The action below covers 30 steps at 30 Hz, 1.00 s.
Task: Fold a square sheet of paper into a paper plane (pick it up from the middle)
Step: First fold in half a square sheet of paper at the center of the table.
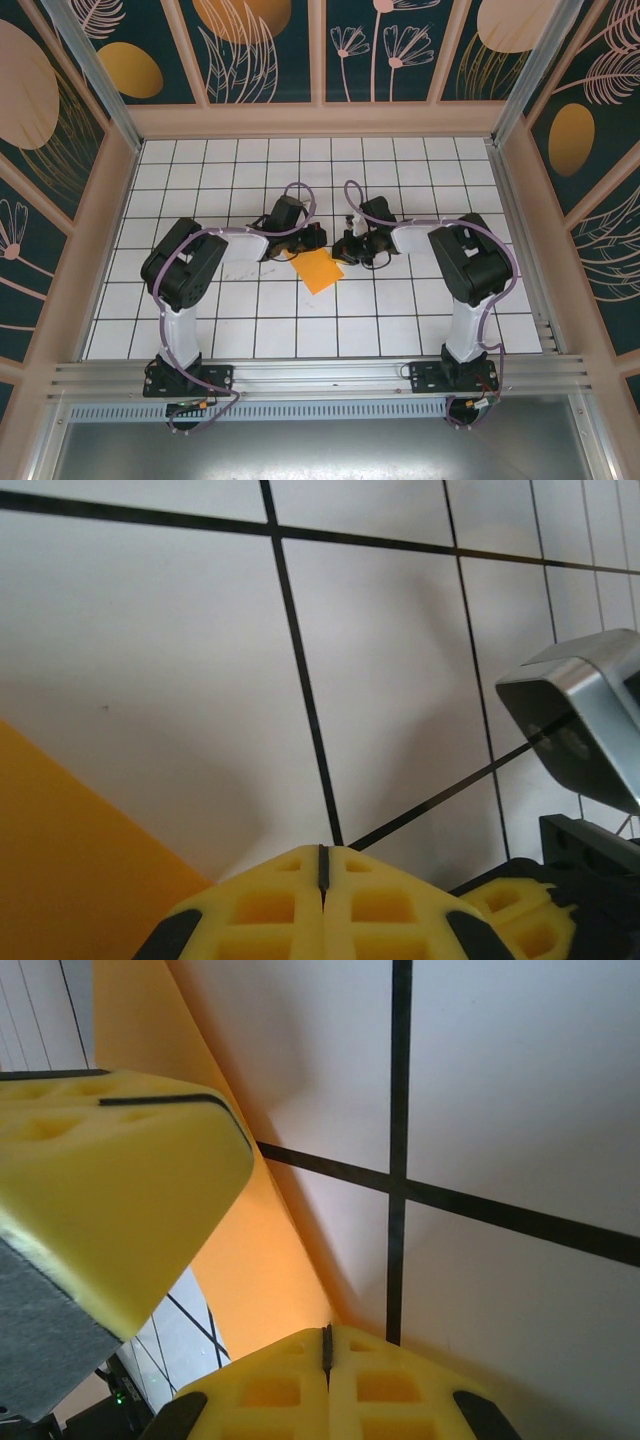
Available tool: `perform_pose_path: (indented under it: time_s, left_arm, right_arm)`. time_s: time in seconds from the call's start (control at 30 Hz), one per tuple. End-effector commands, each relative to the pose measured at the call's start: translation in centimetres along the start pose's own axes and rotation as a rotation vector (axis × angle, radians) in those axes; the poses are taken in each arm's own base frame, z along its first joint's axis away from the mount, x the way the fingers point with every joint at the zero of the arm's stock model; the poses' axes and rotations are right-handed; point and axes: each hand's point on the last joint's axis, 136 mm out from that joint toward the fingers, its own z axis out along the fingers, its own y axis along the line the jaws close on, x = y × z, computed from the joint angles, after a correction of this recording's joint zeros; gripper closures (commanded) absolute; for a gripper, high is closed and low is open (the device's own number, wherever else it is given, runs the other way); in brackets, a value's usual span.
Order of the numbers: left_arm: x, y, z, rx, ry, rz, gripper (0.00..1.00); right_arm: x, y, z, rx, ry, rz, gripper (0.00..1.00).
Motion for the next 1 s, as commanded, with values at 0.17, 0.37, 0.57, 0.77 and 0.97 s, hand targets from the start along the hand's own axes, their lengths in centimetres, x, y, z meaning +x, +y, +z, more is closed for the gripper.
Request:
perform_pose_path:
  time_s: [0.17, 0.37, 0.57, 0.77, 0.97]
  left_arm:
    - [0.6, 1.4, 0.6, -0.047, 0.019, -0.002, 1.0]
    - [1.1, 2.6, 0.5, -0.082, 0.007, -0.032, 1.0]
    - [1.2, 2.8, 0.5, -0.087, 0.002, -0.039, 1.0]
    - [2.1, 3.7, 0.5, -0.105, 0.018, -0.047, 1.0]
    - [1.9, 3.7, 0.6, -0.106, 0.014, -0.04, 1.0]
  right_arm:
    - [0.5, -1.4, 0.9, 0.061, 0.039, -0.001, 1.0]
    - [-0.4, 0.5, 0.0, 0.024, 0.009, -0.049, 1.0]
    - [-1.0, 2.6, -0.3, -0.028, 0.003, -0.088, 1.0]
    - [-0.6, 1.4, 0.9, 0.004, 0.026, -0.06, 1.0]
    - [0.2, -0.8, 1.5, 0.077, 0.053, -0.038, 1.0]
